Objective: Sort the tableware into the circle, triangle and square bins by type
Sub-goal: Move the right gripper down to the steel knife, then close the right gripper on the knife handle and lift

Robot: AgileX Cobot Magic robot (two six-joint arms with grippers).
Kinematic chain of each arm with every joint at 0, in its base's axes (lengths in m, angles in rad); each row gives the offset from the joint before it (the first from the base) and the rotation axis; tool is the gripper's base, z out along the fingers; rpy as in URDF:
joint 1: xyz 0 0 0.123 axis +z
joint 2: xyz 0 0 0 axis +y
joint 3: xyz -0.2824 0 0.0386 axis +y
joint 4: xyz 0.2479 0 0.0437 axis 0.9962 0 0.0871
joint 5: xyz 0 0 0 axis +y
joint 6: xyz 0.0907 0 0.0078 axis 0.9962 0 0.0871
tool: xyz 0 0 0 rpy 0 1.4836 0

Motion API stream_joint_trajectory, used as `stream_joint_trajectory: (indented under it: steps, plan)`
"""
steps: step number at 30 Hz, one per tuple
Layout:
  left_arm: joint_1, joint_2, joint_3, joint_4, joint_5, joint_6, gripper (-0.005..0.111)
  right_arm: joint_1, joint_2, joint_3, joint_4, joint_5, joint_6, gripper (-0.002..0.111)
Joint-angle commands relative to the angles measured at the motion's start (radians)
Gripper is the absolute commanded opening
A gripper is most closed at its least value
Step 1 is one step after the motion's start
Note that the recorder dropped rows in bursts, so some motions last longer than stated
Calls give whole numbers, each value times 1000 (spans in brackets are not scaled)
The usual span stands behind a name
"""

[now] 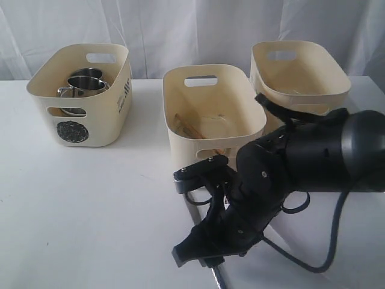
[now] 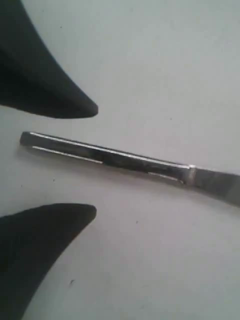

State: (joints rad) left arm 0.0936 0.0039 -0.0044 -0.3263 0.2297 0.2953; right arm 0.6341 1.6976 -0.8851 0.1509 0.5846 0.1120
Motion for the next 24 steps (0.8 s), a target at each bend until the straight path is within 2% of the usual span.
stream_joint_trajectory:
  steps: [1,8,13,24]
  plan:
    - [4,-4,4,-11,3,0,0,46,39,-47,5,-2,19,50]
    - [4,-4,4,-11,3,0,0,54,124,-142,-59,67,36,50]
    - [4,-4,4,-11,3,0,0,54,131,-142,-151,63,130,46]
    - [4,-4,4,-11,3,0,0,54,128,-142,-170,76,134,46]
